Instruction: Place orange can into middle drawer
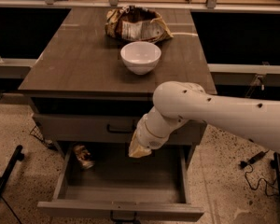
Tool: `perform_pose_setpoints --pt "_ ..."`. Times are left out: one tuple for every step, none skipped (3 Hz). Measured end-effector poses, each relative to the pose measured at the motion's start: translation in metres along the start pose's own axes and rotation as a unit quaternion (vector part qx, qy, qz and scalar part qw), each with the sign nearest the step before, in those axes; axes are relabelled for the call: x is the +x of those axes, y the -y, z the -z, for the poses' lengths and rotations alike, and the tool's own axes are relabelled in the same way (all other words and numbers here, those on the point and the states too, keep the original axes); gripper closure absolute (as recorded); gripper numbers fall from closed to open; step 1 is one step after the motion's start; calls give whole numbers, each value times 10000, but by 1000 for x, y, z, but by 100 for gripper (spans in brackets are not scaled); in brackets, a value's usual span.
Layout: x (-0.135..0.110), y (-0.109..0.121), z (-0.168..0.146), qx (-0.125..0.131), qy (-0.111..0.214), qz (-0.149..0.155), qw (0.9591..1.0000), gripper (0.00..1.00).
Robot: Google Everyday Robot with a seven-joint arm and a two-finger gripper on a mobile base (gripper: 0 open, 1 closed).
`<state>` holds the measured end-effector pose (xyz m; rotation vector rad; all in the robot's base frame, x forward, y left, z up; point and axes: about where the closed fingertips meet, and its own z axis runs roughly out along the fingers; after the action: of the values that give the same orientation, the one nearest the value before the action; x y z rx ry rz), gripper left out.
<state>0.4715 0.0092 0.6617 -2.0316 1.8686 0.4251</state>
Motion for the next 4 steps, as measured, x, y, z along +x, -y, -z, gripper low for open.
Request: perform_pose_setpoints --pt "25 13 -22 107 65 -283 9995 84" --pt "25 13 -24 94 73 -286 9995 61" --pt "25 12 -25 81 71 -278 9996 29" --pt "25 12 -26 74 70 -274 9996 6"
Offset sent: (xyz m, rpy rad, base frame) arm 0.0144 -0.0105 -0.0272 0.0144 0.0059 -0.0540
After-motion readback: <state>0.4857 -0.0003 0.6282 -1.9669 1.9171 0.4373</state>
